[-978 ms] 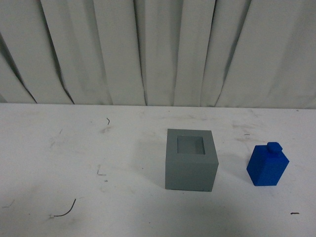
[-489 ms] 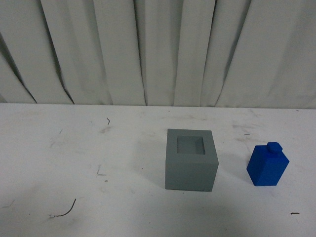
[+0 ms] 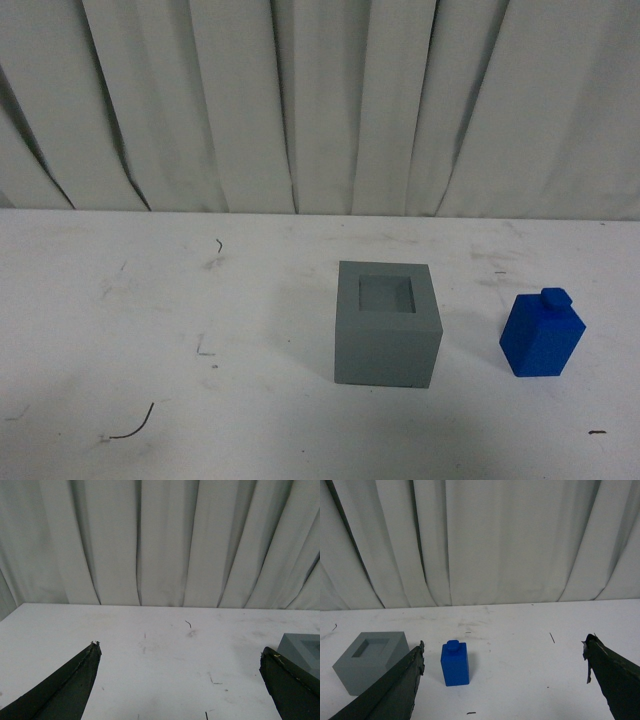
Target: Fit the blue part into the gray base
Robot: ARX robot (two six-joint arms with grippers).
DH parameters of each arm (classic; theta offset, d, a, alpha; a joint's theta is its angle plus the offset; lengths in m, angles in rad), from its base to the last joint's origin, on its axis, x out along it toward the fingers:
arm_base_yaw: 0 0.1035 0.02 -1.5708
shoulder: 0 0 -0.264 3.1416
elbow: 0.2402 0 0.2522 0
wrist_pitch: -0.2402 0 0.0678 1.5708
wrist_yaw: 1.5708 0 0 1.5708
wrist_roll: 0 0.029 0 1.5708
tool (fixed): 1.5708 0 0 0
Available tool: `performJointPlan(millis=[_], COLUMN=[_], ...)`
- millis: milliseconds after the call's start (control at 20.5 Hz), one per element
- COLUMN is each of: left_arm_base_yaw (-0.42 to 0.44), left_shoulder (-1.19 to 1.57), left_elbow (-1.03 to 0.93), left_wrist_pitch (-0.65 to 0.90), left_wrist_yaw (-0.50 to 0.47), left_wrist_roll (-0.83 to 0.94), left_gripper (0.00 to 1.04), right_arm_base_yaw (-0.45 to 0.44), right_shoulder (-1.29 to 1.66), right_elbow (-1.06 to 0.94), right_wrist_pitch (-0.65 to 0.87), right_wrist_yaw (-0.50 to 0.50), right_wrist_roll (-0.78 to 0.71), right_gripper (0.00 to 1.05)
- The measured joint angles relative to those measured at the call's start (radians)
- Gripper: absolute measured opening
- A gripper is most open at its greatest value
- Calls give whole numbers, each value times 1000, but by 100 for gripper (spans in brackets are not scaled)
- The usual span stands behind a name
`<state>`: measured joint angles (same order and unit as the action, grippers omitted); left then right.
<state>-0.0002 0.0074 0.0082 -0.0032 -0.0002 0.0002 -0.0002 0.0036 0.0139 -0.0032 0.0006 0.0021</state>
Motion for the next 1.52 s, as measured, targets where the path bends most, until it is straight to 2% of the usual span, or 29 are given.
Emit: performJointPlan(millis=[1516], left_arm_base_yaw=[0], left_shoulder=[0], left_elbow=[0], left_wrist_pitch=[0], left_wrist_yaw=[0], left_wrist_roll=[0], left_gripper=[98], right_arm_base_yaw=[0], right_shoulder=[0], right_elbow=[0], right_wrist_pitch=[0], right_wrist_yaw=[0], right_wrist_roll=[0], right_gripper=[98])
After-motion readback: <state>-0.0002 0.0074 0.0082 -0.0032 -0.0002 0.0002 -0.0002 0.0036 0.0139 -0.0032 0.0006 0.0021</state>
